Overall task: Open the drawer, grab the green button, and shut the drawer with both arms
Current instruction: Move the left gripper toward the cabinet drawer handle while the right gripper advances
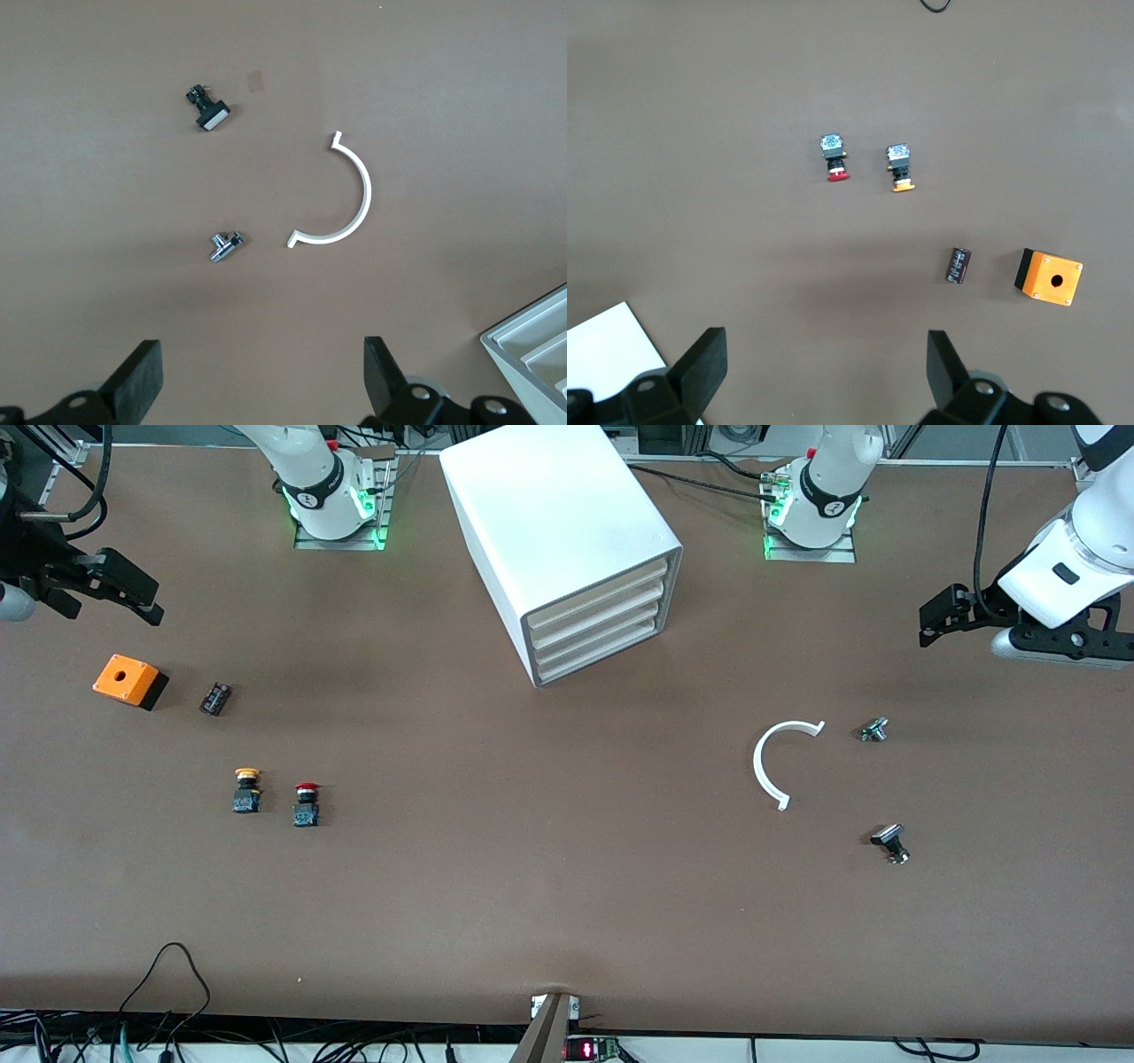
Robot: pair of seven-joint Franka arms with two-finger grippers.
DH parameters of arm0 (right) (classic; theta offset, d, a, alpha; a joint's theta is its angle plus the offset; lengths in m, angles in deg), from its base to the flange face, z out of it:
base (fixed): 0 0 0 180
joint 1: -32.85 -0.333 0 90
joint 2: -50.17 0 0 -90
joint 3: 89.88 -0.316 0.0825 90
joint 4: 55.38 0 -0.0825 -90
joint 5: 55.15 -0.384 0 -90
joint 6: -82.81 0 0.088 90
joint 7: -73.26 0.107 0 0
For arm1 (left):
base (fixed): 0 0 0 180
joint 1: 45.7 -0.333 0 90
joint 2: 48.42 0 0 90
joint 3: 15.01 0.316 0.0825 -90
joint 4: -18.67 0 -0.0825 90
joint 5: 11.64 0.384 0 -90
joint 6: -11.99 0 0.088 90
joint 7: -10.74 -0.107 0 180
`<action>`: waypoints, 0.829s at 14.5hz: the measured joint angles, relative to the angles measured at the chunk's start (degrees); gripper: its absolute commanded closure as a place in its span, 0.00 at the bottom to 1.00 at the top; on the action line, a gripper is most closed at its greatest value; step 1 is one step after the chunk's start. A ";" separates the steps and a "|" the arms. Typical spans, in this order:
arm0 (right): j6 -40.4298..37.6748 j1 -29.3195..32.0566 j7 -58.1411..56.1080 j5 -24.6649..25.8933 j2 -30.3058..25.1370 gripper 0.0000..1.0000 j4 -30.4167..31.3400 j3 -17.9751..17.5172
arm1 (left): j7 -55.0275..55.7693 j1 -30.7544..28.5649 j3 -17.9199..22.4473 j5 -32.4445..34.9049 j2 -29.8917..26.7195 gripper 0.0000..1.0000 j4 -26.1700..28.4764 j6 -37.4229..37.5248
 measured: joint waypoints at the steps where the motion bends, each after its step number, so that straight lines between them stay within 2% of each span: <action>1: -0.03 0.00 -0.01 0.00 0.00 0.00 0.00 0.00 | 0.00 0.00 0.00 0.00 0.00 0.00 0.00 0.01; 8: -2.41 -0.13 -0.01 -0.04 0.49 0.00 0.39 -0.25 | 0.00 0.00 -0.09 0.00 0.01 0.00 -0.03 0.54; 12: -3.30 -0.13 -0.22 -0.04 1.69 0.00 0.43 -0.25 | -0.01 0.84 -0.60 -0.18 0.07 0.00 -1.01 6.04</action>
